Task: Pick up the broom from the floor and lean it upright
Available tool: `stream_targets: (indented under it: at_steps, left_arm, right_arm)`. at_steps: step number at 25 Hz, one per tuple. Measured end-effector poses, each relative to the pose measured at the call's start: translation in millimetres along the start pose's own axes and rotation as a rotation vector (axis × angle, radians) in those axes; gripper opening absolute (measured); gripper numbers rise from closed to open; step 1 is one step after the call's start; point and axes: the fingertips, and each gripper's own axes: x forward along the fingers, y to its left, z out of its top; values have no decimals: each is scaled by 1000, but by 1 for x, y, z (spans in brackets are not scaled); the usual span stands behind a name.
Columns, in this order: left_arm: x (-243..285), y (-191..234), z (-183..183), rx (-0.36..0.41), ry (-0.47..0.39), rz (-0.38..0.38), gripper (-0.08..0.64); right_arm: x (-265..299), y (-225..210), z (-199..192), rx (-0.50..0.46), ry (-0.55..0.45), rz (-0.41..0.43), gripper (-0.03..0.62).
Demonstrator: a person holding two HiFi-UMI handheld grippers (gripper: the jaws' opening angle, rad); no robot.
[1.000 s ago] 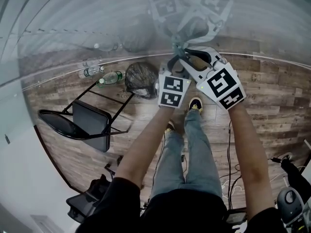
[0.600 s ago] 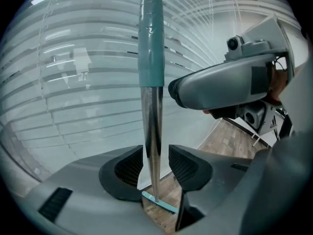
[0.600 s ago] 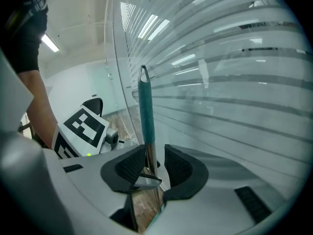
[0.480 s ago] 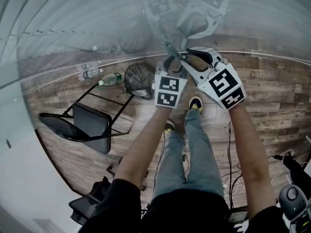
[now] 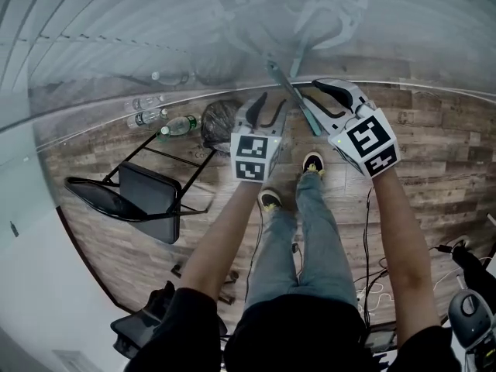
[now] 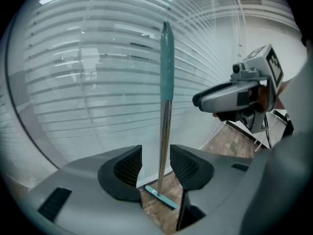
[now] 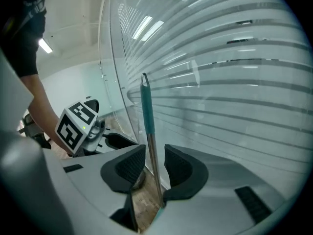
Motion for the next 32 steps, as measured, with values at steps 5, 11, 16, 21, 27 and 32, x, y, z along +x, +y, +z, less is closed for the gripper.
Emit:
stream_targets:
  at_steps: [5,11,16,21,27,32]
  left_arm:
    - [-100,27,-4,-61,-63,101,175]
    - [-238,26,48,39,-256,145,21]
    - [-321,5,96,33,-425,107,20]
    - [-407,-41,97,25,-506,32,20]
    - [-468,-57,104,9,-575,10,20]
    - [-521,-79,91,3,-616,-10,20]
  right_arm:
    - [-50,11,2,6,24,-32,130]
    - [-150,54,26,-38,21,-132,130]
    - [-212,95,85,-3,-156,-218,129]
    - [-278,170,137,-58,-276,-269,100]
    - [-316,230,179,-111,-358,-310,25]
    - [-351,298,174,-139,-359,-371,17]
